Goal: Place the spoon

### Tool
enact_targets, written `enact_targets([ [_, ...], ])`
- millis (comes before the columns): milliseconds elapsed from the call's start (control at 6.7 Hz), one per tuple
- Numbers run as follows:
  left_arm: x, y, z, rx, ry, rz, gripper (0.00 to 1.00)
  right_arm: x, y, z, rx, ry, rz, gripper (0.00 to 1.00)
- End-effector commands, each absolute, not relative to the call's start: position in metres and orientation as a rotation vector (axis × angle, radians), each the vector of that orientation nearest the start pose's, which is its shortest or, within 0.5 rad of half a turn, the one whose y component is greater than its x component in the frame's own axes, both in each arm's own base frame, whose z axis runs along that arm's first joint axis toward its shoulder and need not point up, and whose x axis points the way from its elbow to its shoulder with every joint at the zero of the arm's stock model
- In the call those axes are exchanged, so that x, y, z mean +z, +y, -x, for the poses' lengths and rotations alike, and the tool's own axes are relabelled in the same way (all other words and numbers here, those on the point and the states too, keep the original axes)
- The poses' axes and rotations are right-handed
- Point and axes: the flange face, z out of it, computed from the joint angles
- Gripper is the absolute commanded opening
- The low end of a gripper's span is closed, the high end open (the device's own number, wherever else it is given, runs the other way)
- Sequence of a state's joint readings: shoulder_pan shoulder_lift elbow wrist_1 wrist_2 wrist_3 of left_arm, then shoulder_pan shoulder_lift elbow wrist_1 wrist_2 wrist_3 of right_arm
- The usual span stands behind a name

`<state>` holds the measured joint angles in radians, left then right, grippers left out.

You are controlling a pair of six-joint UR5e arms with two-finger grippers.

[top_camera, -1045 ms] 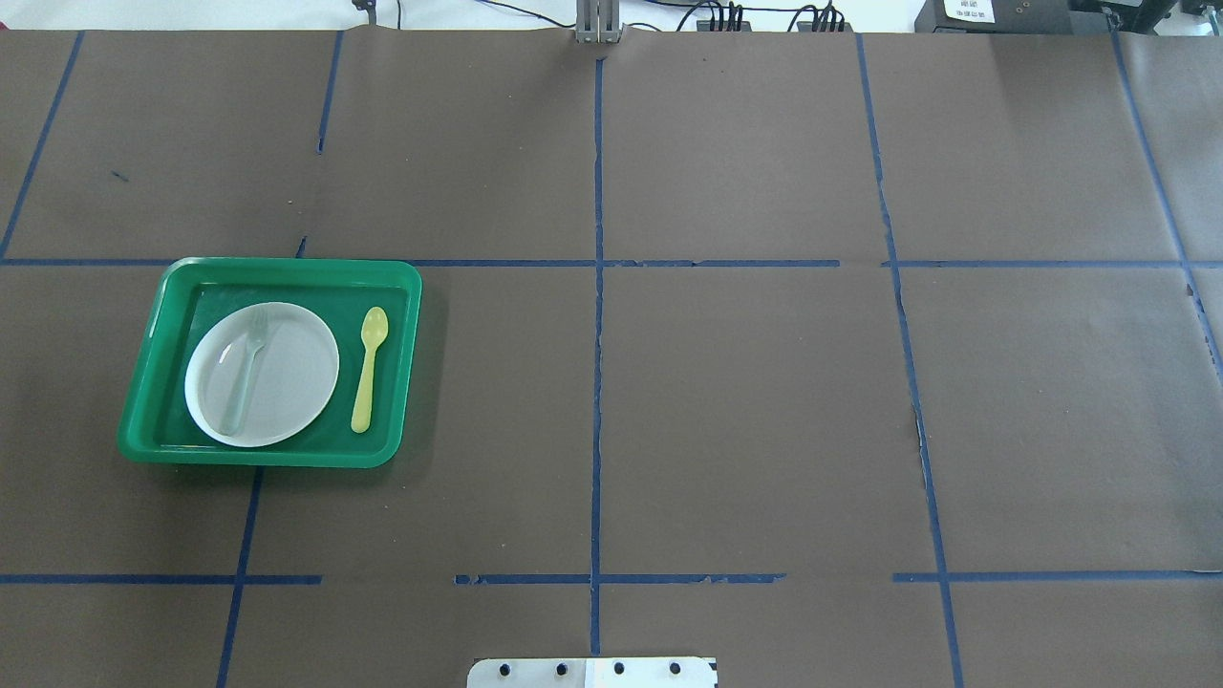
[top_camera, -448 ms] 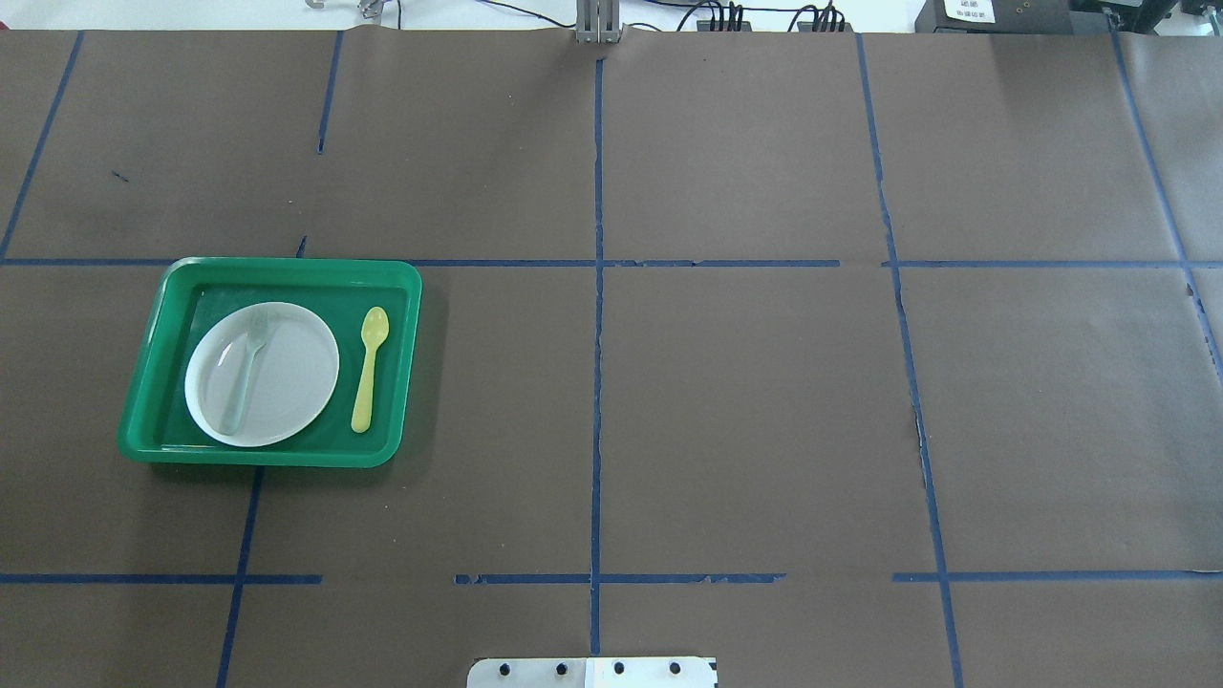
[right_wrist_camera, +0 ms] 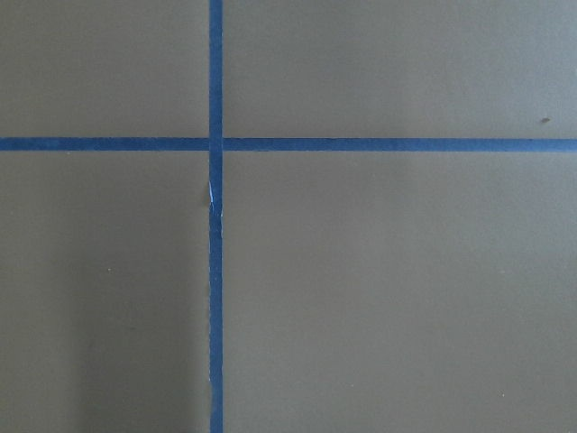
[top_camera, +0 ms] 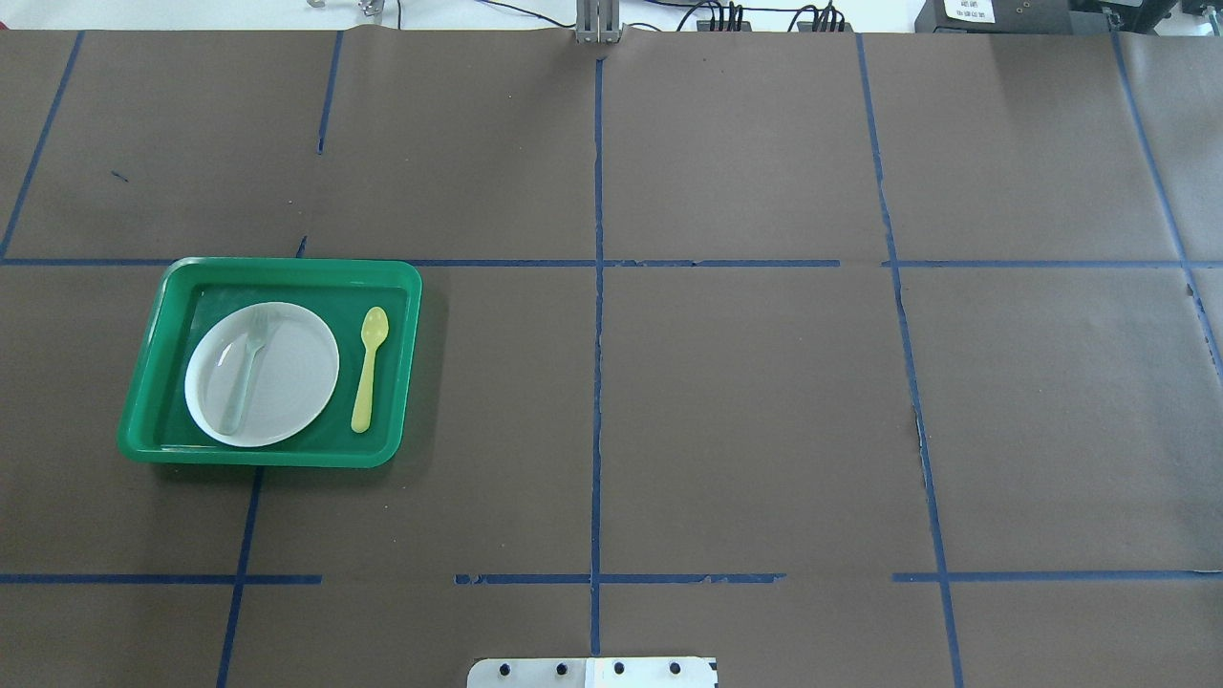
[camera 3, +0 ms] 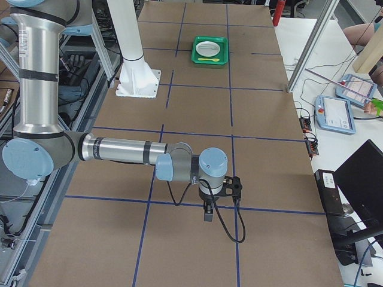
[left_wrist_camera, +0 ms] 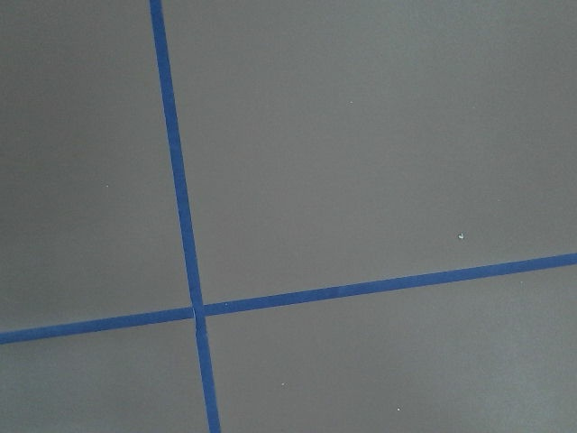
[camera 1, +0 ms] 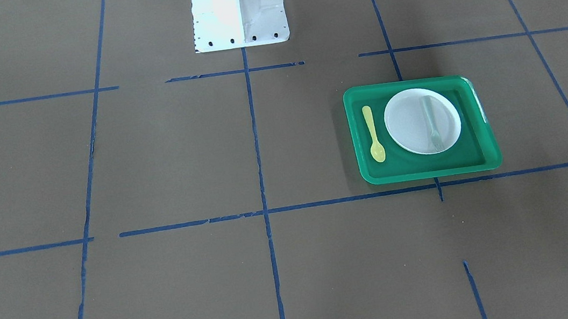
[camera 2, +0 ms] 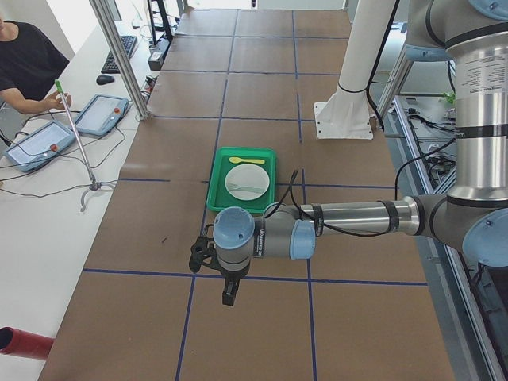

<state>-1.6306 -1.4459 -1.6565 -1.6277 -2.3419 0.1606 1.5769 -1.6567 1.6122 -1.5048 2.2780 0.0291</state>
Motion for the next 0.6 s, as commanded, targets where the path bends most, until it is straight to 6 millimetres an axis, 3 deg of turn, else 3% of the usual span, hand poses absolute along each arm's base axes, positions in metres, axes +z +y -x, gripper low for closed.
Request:
enact_targets([
  [0, 0.6653, -0.4391, 0.0902, 0.107, 0.767, -0.105, 1.00, 0.6769, -0.4562, -0.0714, 0.026, -0.707, -0.012, 1.00],
  [448, 0.6620, -0.4387, 0.0901, 0.108, 0.766, -0.108, 1.00, 0.6769, -0.4562, -0.0714, 0.026, -0.707, -0.012, 1.00],
])
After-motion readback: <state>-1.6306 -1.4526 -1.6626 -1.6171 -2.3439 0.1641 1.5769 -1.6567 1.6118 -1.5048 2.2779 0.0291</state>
